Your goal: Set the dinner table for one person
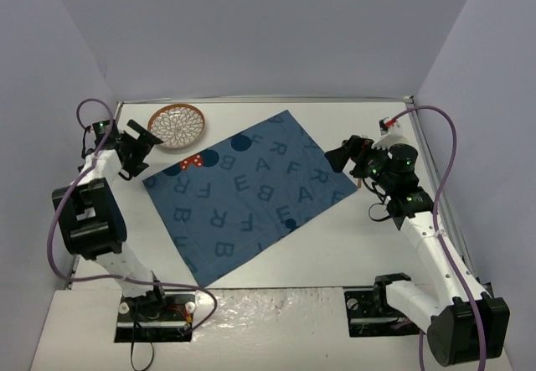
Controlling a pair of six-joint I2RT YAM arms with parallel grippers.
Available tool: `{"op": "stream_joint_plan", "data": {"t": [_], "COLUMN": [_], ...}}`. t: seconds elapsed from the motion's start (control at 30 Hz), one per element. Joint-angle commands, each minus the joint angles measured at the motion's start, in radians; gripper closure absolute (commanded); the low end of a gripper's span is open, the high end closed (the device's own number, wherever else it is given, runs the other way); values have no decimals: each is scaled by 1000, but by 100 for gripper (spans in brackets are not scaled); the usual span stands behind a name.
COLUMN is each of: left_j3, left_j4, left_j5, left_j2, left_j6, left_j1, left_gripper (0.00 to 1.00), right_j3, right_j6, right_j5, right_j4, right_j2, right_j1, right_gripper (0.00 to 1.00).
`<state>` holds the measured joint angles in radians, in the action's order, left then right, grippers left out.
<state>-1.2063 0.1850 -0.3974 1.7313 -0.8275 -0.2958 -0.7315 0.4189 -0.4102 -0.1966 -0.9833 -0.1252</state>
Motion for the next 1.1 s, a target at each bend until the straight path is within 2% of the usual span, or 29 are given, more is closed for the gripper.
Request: {"op": "stream_joint_plan", "data": {"t": [0.0, 0.23, 0.5, 0.73, 0.83, 0.97, 1.07], "left_j3": [-88, -190, -283, -349, -375, -384, -374], "left_j4": [-249, -312, -297, -191, -134, -127, -148], "left_j5": [-123, -124, -119, -83, -61, -64, -66], "left_j2": [112, 279, 395, 435, 450, 470, 458], "left_j6": [-60, -105, -142, -96, -79, -82, -91], "left_j1": [-20, -22, -17, 17, 24, 29, 29], "left_gripper": [3, 6, 20, 41, 44, 61, 77], "right_j3": [11, 17, 26, 20, 21, 23, 24], "right_j6": [-19, -32, -32, -26, -22, -24, -23], "right_j5": [-52, -47, -33, -25, -25, -23, -19], "right_j4": [-57, -31, -15, -17, -15, -14, -15], "right_j2": [35, 72, 92, 91, 92, 97, 100], "right_j1": [-10, -13, -14, -14, -14, -16, -16], "right_gripper": [0, 0, 0, 0, 0, 0, 0]}}
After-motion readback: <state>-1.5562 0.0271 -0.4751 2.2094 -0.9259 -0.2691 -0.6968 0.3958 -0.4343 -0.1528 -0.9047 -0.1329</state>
